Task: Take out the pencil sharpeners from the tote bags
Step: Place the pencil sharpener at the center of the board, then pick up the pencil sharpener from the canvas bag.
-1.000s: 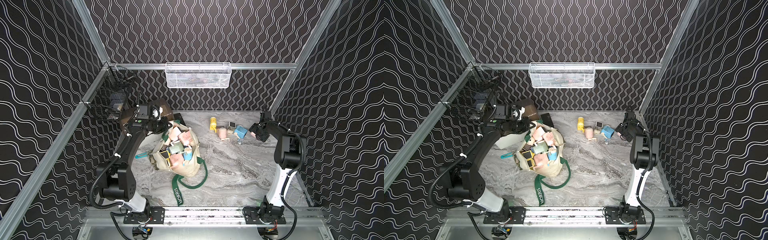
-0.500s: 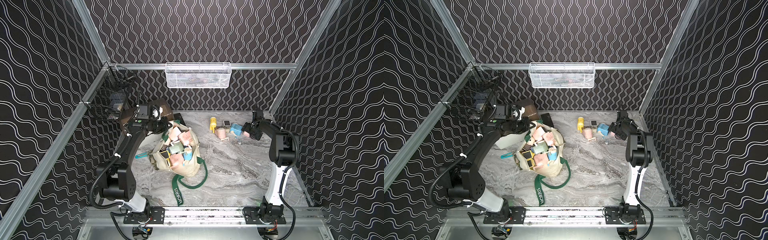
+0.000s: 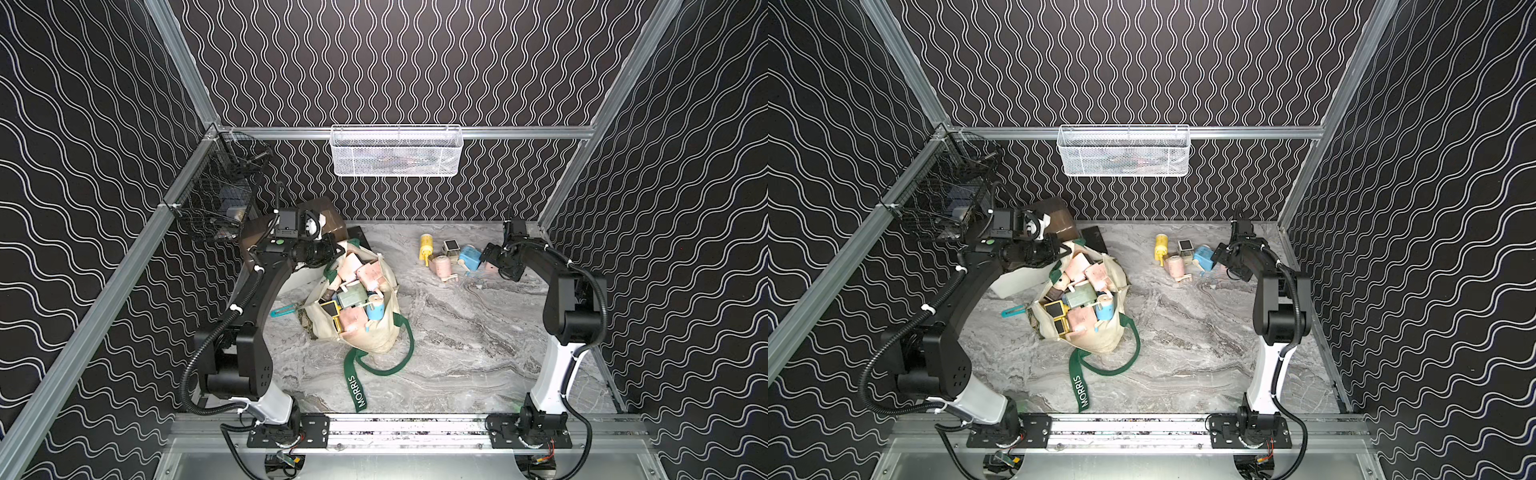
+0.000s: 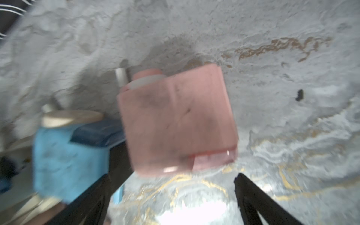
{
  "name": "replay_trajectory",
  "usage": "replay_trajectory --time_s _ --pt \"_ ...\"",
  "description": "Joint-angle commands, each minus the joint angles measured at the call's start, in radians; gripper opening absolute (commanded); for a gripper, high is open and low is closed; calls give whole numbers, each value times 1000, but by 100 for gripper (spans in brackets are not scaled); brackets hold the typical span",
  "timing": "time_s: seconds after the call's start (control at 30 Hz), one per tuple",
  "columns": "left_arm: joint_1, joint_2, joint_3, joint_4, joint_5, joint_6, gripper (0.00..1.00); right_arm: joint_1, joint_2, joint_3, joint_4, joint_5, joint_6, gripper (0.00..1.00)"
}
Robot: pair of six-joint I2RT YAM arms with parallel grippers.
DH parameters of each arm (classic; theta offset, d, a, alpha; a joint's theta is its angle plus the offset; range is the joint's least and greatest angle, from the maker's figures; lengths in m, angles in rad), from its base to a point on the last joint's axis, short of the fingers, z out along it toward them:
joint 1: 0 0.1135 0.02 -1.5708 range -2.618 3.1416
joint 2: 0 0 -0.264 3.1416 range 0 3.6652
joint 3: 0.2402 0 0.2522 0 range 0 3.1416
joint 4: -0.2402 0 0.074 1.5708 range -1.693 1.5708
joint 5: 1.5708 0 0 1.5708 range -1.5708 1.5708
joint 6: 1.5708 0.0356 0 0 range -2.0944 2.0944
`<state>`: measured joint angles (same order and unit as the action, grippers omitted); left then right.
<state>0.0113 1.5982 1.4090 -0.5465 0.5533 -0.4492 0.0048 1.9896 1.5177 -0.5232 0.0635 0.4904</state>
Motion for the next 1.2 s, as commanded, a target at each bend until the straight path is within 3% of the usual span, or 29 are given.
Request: replay_trajectory --time_s 0.0,0.33,0.5,0.7,0.93,1.03,1.17 --pt "1 8 3 -53 4 6 0 18 -108 -47 0 52 39 100" --pt "-3 -4 -6 -49 -5 8 0 202 -429 -195 114 124 50 100" --pt "-8 -9 -4 -54 -14 14 0 376 -614 -284 203 162 14 98" --pt "-10 -7 2 -59 -14 15 0 616 -796 -490 500 55 -59 92" --pt "-10 -12 -1 -56 -19 15 0 870 -701 -452 518 -24 -208 90" --pt "-10 -9 2 -59 -20 17 0 969 -599 -329 407 -52 -279 90" --pt "-10 -11 0 -58 -21 15 0 1074 -438 -167 242 36 -316 90"
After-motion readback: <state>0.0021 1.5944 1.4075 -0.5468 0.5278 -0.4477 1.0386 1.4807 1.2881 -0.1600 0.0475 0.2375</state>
